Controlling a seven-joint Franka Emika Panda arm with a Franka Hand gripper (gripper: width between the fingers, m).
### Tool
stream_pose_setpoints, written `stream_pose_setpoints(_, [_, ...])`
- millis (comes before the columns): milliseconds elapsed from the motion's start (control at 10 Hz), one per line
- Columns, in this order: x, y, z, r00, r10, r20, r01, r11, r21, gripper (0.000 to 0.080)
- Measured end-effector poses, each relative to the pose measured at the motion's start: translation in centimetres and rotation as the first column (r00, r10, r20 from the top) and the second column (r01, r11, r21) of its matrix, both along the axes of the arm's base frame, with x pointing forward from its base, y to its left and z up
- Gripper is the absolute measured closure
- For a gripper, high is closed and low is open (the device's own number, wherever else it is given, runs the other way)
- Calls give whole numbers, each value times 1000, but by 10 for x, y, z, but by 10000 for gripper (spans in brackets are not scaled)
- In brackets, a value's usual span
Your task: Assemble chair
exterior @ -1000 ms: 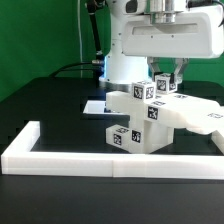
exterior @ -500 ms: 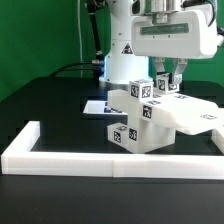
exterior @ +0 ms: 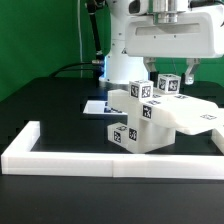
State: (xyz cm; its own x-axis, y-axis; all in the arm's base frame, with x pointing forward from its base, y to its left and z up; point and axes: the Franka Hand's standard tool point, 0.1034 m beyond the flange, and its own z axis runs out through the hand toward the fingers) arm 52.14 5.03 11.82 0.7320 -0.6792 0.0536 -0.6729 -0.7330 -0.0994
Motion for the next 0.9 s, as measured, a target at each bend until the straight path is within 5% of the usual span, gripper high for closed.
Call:
stream_pose_setpoints(400, [0,-1,0,959,284,4,-284,958,-34,151])
stream_pose_setpoints(900, [0,-2,0,748,663,-16,-662,744,-91,151])
